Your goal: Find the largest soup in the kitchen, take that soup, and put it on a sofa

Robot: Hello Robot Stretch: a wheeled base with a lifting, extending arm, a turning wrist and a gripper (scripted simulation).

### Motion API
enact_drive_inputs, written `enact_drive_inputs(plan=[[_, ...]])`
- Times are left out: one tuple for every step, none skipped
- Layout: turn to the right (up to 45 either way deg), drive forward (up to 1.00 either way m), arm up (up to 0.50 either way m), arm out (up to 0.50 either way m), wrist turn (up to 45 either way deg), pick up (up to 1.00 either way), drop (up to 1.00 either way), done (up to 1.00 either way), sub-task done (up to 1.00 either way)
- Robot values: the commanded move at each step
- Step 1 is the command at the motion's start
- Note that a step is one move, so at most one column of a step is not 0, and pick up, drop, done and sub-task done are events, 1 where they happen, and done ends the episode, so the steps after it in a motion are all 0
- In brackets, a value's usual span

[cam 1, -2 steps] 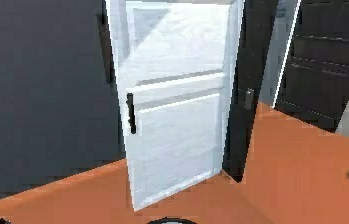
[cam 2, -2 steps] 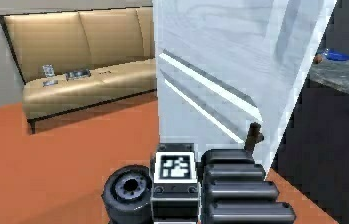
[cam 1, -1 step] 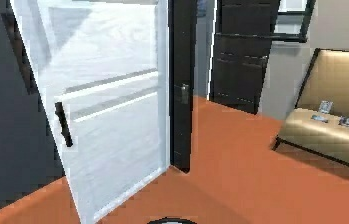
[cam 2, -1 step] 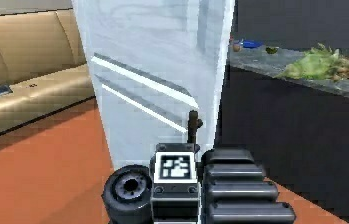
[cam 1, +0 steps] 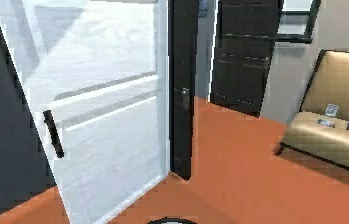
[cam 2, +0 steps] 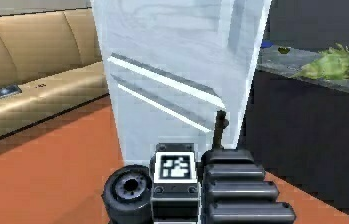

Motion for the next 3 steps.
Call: enact_drive_inputs(plan=[[45.0, 0.00, 0.00, 0.00, 0.0, 0.00, 0.00, 0.00, 0.00], [12.0, 0.00, 0.00, 0.00, 0.0, 0.00, 0.00, 0.00, 0.00], [0.0, 0.40, 0.00, 0.00, 0.0, 0.00, 0.00, 0.00, 0.00]])
